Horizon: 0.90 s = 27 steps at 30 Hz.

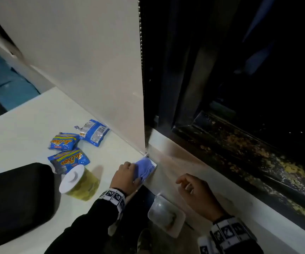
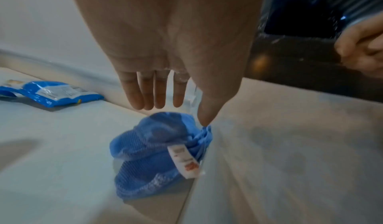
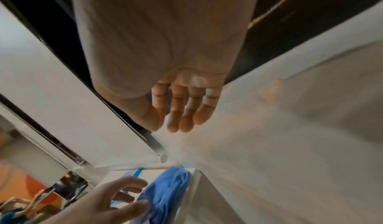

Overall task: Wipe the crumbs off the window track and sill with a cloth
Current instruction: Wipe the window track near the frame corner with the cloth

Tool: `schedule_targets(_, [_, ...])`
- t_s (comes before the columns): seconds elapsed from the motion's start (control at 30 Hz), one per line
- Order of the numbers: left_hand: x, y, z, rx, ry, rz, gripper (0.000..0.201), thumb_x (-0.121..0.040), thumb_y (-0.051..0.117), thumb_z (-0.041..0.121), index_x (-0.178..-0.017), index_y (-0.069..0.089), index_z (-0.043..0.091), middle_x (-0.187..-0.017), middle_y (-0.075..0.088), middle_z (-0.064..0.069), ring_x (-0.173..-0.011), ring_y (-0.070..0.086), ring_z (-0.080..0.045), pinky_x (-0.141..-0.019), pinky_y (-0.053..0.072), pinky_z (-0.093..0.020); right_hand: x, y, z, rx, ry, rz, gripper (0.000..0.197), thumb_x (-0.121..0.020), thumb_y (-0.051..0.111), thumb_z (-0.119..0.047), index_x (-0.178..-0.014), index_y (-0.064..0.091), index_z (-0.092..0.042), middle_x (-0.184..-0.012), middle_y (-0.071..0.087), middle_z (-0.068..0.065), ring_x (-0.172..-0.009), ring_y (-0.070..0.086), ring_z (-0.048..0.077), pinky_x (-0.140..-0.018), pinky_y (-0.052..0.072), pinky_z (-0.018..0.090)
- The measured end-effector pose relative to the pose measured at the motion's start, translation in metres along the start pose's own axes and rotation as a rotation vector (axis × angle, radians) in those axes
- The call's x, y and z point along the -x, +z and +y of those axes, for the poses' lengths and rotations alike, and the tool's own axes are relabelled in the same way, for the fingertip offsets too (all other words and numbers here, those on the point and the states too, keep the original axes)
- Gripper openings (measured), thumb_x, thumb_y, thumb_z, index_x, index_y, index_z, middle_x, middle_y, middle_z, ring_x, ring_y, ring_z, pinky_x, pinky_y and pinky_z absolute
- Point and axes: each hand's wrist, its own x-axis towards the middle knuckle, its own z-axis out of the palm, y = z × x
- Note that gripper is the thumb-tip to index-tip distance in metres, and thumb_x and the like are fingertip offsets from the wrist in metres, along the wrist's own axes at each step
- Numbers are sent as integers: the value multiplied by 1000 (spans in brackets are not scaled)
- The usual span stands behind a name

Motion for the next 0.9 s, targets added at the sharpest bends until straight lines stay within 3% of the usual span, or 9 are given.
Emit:
schedule_targets(0.17, [-14,21,9,-193,-28,-150,55,-73,61,49,-115,46,17,-114,51,-6,-102,52,-30,-78,45,-37,-8,16,13,-7,142,-51,10,-89,57,-20,-87,60,-29,-77,61,-10,-68,58,-1,-59,48,16])
schedule_targets(0.23, [-16,31,9,-235,-32,-136,53,-73,61,46,-114,48,16,-112,54,-7,-98,54,-32,-75,44,-38,-8,16,19,-5,182,-61,11,-89,55,-21,-87,60,-30,-81,62,-12,-73,59,1,-61,47,14])
schedule_targets(0.37, [-20,22,12,-184,4,-45,25,-79,52,25,-100,58,12,-93,62,-15,-79,57,-38,-62,48,-41,-2,12,25,0,212,-29,13,-89,55,-21,-87,60,-32,-82,61,-14,-72,57,-1,-58,43,10])
schedule_targets(0.5, [-20,11,18,-103,100,-31,23,-83,49,30,-90,59,11,-94,54,-12,-86,53,-37,-64,47,-41,7,-3,25,-14,201,28,9,-88,57,-23,-89,60,-31,-84,62,-10,-72,58,1,-59,44,12])
schedule_targets(0.6, [-7,-5,43,173,160,-46,32,-86,35,35,-81,56,12,-82,53,-7,-79,54,-31,-69,43,-34,17,-19,21,-37,177,86,5,-88,61,-28,-92,62,-29,-88,64,-10,-75,58,0,-64,44,12])
schedule_targets(0.67, [7,-24,71,381,202,-34,27,-93,41,33,-87,60,14,-83,60,-4,-78,58,-21,-67,39,-27,24,-30,16,-65,161,118,10,-87,64,-37,-95,62,-31,-94,66,-13,-80,59,-1,-67,45,11])
schedule_targets(0.77, [28,-55,119,647,321,-49,26,-97,43,38,-99,63,22,-89,68,7,-82,63,-6,-69,47,-20,32,-47,0,-205,89,168,20,-85,68,-43,-102,60,-36,-102,65,-18,-92,59,-7,-74,46,11])
schedule_targets(0.83, [32,-71,149,780,345,-70,23,-99,42,32,-97,62,22,-87,69,7,-81,64,-7,-70,49,-22,37,-59,-14,-335,25,196,30,-86,66,-42,-115,56,-37,-112,62,-21,-102,59,-6,-81,48,18])
schedule_targets(0.9, [29,-81,178,935,347,-85,20,-98,44,27,-95,62,19,-87,70,1,-81,64,-10,-73,50,-27,44,-76,-28,-489,-11,222,46,-88,64,-40,-130,46,-37,-124,57,-24,-107,60,-3,-80,52,21])
